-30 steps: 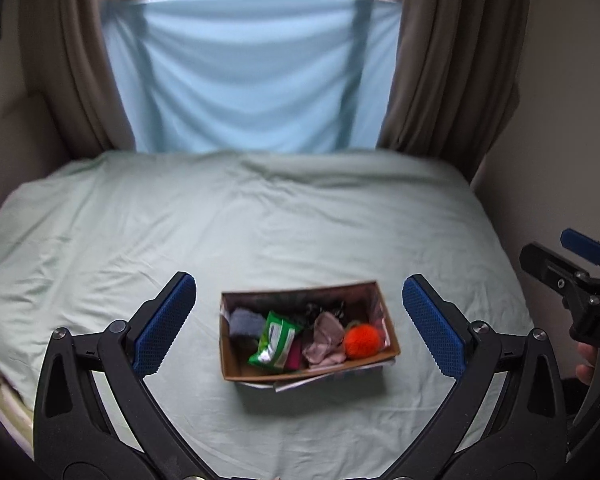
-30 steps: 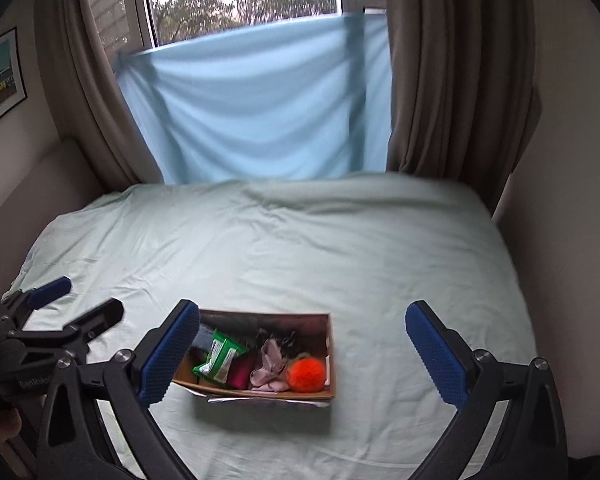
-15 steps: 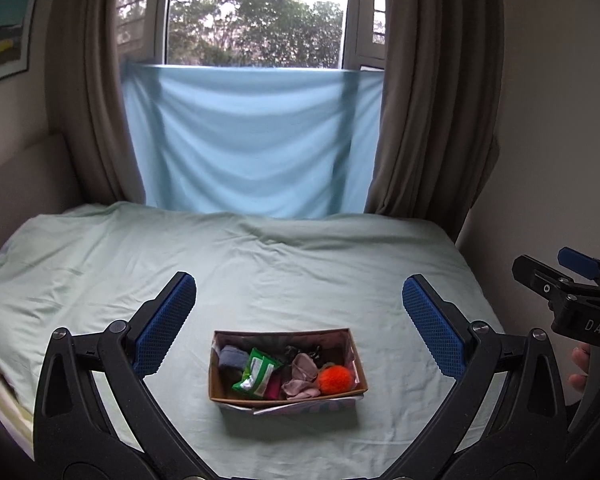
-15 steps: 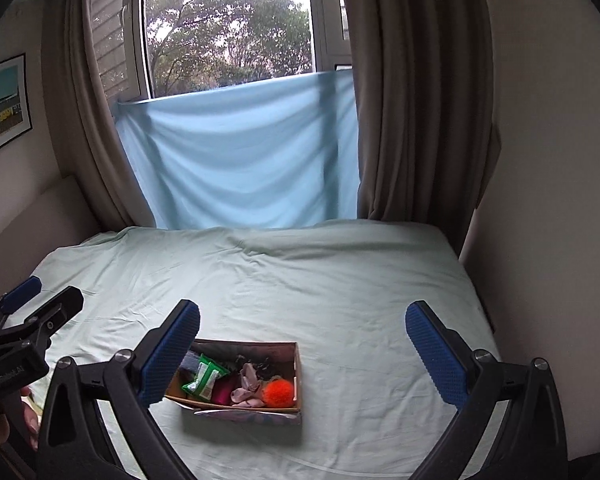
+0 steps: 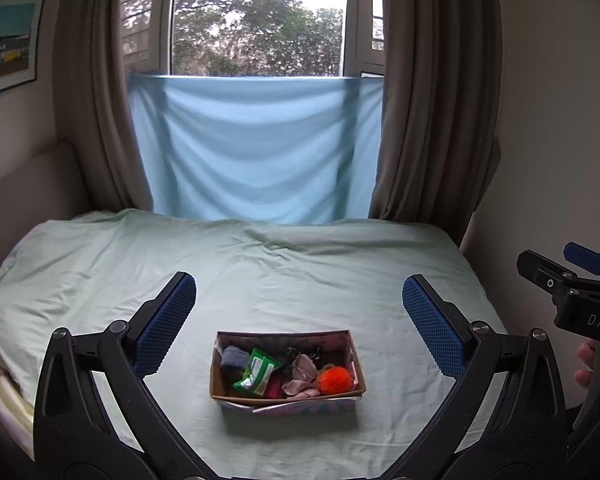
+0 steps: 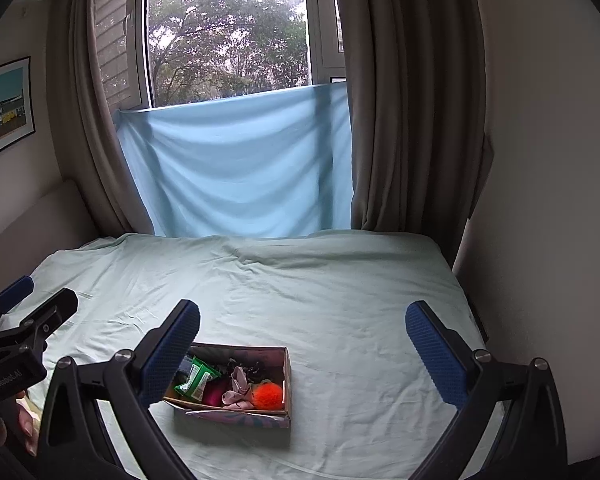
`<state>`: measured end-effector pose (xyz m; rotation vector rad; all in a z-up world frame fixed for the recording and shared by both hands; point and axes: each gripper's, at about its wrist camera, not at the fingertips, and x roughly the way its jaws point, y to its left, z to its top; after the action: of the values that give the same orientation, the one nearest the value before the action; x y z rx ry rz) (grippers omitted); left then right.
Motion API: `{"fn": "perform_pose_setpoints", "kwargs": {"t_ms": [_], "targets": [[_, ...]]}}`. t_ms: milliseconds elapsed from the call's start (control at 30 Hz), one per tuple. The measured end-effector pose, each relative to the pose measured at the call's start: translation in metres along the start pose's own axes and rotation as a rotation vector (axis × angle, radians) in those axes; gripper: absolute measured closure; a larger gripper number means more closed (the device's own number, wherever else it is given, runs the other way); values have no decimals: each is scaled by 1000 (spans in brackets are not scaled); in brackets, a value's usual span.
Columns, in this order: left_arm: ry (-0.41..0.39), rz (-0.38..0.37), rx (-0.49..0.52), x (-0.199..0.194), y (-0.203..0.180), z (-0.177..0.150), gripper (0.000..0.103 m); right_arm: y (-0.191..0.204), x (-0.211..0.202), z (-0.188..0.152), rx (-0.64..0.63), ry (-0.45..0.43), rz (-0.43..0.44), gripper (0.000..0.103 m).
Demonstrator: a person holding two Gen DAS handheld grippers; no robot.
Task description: Organize soft objects
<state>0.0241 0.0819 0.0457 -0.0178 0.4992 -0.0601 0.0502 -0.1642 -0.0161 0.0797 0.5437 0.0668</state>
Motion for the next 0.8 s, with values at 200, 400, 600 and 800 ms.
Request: {"fn": "perform_pose_setpoints", "kwargs": {"t_ms": [200, 400, 600, 800], "targets": [[-2, 1, 5, -3, -4, -3, 0, -1, -6, -1, -7, -7, -5, 0], [-4, 3, 11, -6, -8, -4, 0, -1, -9, 0, -7, -12, -15, 0], [-4, -11, 1, -7, -9, -2, 0, -1, -11, 0, -4, -22, -22, 0], [-4, -20, 7, -6, -11, -2, 0, -1, -11, -1, -5, -27, -30, 1]]}}
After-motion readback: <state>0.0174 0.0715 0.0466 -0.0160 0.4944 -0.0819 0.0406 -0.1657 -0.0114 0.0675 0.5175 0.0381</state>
